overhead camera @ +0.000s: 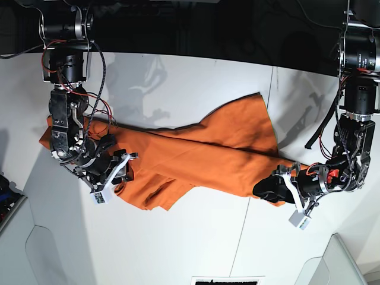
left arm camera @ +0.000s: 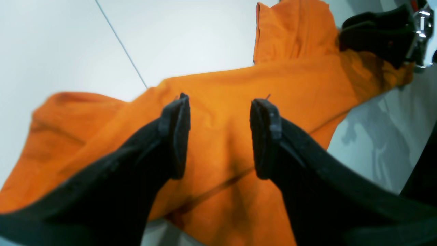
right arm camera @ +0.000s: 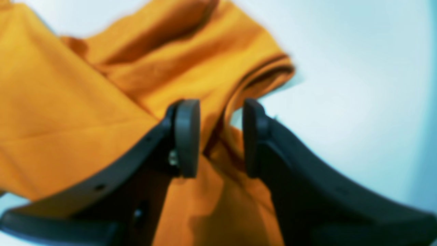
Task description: Layout the t-shirt on the table in an organized manner, then fold the t-shirt properly
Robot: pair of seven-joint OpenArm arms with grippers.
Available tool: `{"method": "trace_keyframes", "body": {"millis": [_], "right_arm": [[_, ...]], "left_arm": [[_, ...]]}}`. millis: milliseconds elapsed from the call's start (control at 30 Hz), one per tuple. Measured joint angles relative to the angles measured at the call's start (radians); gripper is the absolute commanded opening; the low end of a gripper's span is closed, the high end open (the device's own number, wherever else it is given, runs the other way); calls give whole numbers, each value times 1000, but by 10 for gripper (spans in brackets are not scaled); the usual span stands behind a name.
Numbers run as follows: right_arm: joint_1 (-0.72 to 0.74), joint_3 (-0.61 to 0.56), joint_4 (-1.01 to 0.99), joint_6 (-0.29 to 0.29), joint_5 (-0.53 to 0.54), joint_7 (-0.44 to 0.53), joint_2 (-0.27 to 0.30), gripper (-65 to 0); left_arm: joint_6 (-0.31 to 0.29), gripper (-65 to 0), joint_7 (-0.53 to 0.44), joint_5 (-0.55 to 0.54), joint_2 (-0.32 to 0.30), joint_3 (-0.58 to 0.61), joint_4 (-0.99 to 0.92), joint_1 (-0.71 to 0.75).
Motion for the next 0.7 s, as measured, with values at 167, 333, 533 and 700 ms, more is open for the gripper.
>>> {"method": "trace_keyframes", "body": {"millis": [167, 333, 533, 700], "right_arm": [[47, -105, -82, -27, -94, 43, 2, -557], [55, -154, -96, -28, -138, 63, 2, -650], [66, -158, -96, -37, -159, 75, 30, -650], [69, -122, -58, -81, -163, 71, 81, -650]], "left_arm": [[0, -338, 2, 11, 22, 0, 3, 24], [0, -339, 53, -34, 23, 0, 3, 89], [0, -339, 126, -129, 32, 1, 127, 233], [0, -339, 98, -81, 31, 0, 220, 342]]}}
